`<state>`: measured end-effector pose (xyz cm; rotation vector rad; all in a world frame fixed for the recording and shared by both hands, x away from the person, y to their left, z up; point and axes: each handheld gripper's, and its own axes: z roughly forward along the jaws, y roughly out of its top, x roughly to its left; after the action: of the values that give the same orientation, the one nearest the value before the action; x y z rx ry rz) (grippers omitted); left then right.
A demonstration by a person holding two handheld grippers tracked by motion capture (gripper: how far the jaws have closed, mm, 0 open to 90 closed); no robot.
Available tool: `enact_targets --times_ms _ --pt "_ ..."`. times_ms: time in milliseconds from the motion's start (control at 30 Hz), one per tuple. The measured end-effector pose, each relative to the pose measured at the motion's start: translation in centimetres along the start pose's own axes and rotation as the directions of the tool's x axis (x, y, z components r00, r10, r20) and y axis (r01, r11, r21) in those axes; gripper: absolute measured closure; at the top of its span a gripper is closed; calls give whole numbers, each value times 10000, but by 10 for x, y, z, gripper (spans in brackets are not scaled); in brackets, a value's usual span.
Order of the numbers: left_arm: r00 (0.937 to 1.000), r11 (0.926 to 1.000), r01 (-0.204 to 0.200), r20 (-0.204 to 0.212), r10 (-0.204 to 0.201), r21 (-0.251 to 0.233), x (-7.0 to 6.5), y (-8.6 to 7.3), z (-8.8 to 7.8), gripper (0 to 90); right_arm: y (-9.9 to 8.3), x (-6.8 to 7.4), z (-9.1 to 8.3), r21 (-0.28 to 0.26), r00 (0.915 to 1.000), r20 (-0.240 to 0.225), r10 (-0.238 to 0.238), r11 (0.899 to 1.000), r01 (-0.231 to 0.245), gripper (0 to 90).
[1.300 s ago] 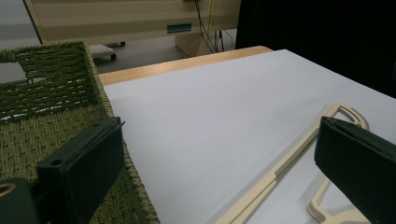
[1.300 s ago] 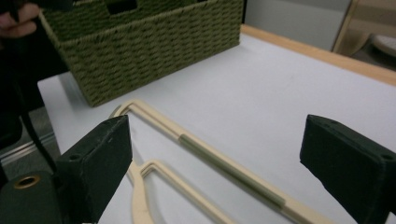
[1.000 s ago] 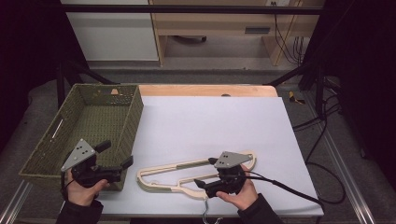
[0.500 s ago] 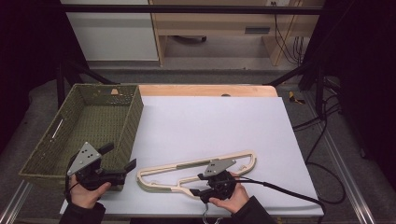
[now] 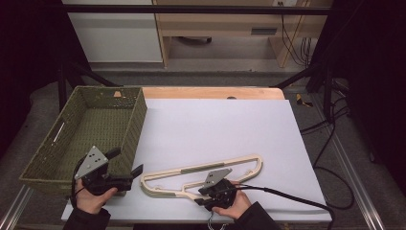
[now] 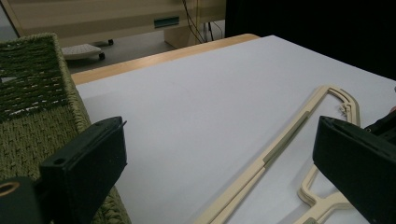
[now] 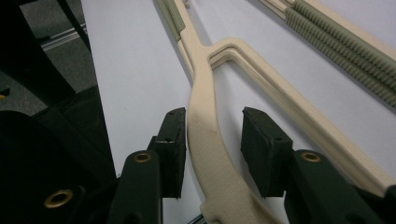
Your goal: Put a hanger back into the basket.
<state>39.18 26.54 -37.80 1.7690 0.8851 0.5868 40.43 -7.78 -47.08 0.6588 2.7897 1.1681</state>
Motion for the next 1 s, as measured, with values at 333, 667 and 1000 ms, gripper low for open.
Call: enact_targets --times_ms 333,667,1000 --pt "9995 9996 -200 235 195 207 -7 -1 6 31 -1 -4 4 10 9979 -536 -355 9994 356 699" --pt "9914 9923 -977 942 904 756 -26 -3 20 34 1 -7 0 -74 9959 -864 -264 9996 259 722" --pt "9681 9661 -1953 1906 1624 1689 -49 -13 42 42 6 -12 -9 -105 9909 -1345 -65 9999 52 730"
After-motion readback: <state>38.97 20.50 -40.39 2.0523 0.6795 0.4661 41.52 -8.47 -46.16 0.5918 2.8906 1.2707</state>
